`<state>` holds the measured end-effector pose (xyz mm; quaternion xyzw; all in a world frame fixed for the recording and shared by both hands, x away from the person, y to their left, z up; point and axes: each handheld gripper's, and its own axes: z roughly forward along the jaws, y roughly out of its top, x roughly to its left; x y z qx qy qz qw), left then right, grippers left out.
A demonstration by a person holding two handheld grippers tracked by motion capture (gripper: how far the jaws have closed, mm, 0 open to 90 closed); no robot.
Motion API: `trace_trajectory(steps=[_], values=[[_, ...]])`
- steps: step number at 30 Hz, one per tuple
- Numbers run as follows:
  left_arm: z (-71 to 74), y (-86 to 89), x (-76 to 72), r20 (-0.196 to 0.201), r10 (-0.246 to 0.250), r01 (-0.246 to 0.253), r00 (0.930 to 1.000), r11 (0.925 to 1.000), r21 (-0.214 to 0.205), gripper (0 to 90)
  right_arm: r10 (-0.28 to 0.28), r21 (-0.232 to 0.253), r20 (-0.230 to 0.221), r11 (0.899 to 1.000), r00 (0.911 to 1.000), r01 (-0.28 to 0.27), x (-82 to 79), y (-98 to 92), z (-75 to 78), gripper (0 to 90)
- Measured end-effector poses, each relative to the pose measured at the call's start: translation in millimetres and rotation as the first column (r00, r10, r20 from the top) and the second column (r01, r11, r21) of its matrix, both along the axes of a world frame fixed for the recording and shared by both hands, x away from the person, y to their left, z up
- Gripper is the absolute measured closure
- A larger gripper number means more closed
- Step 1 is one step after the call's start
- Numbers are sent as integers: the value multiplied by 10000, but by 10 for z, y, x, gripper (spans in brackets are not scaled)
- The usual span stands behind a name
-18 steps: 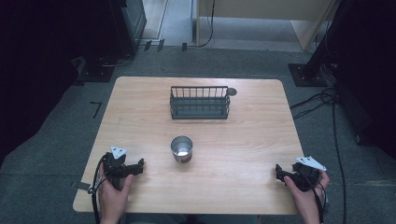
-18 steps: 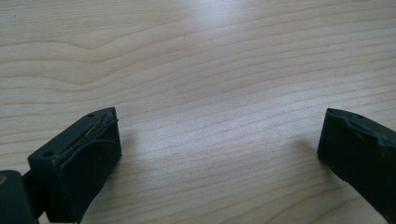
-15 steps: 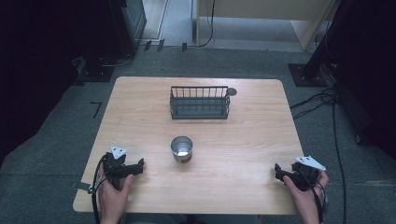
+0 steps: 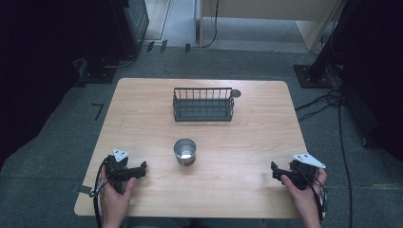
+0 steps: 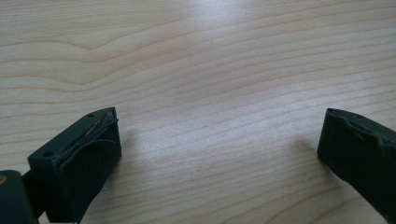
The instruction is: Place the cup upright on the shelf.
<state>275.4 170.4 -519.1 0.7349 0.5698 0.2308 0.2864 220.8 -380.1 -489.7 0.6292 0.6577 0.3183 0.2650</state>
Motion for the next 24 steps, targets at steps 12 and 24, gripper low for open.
trace_trajectory(steps=[12, 24], values=[[0, 0, 0, 2, -1, 1, 10000, 10000, 1, 0, 937, -51, 49, 9956, 9956, -937, 159, 351, 131, 28], [0, 0, 0, -3, -3, 3, 10000, 10000, 6, 0, 1533, 207, 5, 9880, 9882, -1533, 267, 667, 192, 6]])
